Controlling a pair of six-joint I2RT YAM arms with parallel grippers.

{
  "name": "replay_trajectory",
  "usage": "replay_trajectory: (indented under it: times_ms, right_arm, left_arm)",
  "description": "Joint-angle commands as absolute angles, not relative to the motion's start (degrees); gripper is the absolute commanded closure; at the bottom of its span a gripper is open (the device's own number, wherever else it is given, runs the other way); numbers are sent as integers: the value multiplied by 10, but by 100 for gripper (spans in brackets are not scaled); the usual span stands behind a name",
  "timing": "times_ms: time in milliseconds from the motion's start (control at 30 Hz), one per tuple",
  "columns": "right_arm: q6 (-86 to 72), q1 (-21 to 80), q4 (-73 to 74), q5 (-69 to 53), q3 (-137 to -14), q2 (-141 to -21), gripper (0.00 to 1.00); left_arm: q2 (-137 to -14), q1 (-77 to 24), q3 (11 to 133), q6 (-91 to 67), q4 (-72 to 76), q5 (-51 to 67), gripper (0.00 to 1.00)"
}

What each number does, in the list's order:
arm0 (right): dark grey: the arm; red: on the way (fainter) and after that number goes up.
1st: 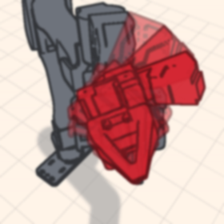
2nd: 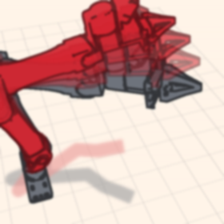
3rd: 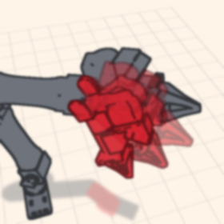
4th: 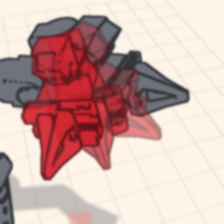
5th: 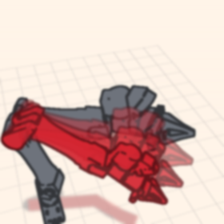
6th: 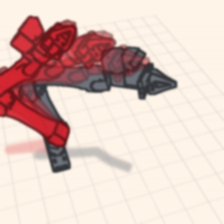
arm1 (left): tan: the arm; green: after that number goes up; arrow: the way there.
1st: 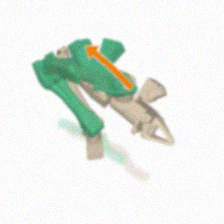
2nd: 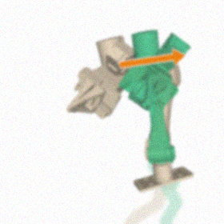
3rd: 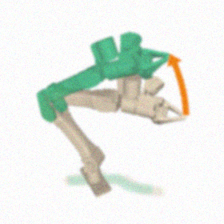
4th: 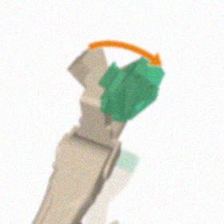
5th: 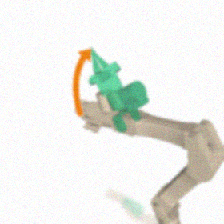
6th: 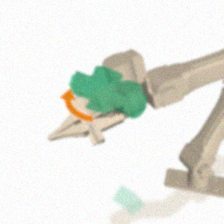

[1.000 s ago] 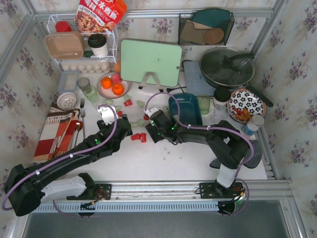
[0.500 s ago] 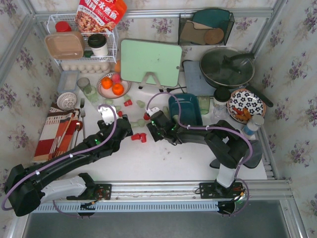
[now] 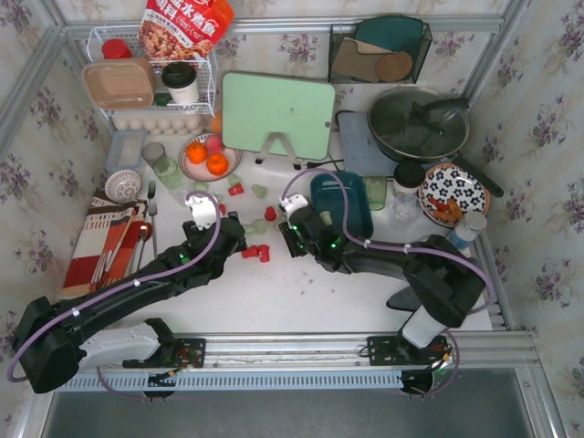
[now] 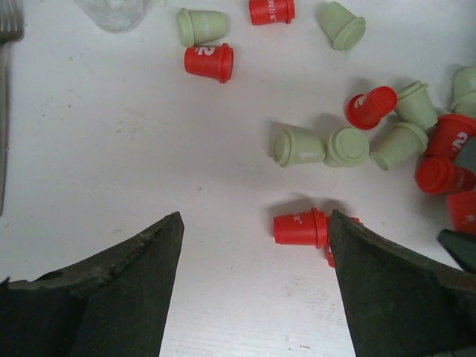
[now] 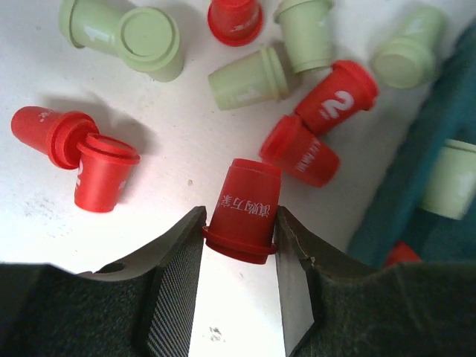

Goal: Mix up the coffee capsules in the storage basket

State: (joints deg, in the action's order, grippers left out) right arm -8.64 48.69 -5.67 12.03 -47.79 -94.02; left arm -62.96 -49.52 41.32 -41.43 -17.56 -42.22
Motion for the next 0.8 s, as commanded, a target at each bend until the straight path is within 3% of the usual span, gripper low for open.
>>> replay_trajectory:
  times_ms: [0,200,333,767]
  right_arm:
    - [-82,487,-157,173,-422,-866,61]
    - [-68,487,-294,312,-299,-705,61]
    - [-80,473,-290,407,-280,-678,59]
    - [-166,379,-193,302,-326,-762,47]
  left_arm:
    - [-642,-495,429,-410,-168,-410,19]
    - [-671,-494,457,-393,-196,-386,19]
    - [-692,-490,473,-387,-213,-346,19]
    - [-778,-481,466,-405,-180,-206,19]
